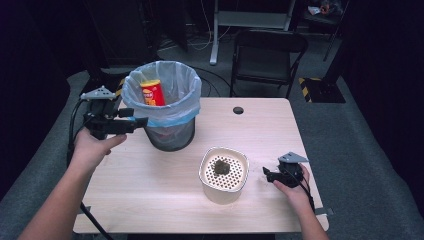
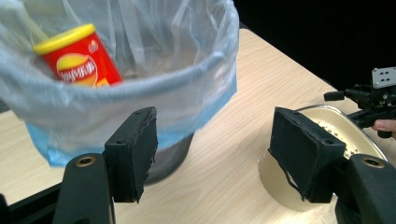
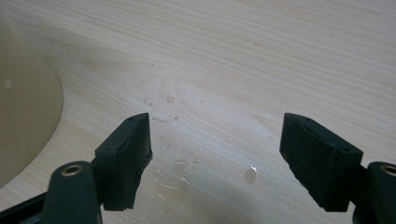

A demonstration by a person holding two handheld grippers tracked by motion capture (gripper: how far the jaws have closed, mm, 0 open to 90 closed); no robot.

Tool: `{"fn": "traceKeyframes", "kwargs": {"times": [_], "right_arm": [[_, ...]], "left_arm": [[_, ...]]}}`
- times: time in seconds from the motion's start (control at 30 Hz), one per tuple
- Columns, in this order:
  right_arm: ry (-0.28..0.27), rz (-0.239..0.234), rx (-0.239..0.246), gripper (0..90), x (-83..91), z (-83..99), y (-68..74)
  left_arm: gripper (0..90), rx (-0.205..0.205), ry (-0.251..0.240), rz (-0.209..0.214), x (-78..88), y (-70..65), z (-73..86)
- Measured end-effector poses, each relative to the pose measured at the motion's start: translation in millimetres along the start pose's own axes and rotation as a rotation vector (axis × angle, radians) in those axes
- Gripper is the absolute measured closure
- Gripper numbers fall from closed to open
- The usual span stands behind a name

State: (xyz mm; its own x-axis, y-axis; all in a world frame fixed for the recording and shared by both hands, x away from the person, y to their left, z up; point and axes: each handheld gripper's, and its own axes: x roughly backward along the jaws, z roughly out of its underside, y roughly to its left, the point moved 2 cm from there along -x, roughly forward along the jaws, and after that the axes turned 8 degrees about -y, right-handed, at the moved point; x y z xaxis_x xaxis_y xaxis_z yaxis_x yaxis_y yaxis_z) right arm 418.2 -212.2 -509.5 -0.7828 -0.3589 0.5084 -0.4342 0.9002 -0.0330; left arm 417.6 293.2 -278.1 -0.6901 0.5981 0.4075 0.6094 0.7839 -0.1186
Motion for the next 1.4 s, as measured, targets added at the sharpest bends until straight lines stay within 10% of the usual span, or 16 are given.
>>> {"fn": "traceKeyframes", "kwargs": {"times": [0.47,1.4], "right_arm": [[-0.005,0.003,0.007,24.6,-0.2,0.0,0.9],[0.001,0.0,0.005,24.6,-0.1,1.5,0.4]], "left_arm": [[32.6,0.031,0.004,-0.029,3.3,2.6,74.0],[33.1,0.028,0.061,-0.059,-41.4,2.0,202.9]]}}
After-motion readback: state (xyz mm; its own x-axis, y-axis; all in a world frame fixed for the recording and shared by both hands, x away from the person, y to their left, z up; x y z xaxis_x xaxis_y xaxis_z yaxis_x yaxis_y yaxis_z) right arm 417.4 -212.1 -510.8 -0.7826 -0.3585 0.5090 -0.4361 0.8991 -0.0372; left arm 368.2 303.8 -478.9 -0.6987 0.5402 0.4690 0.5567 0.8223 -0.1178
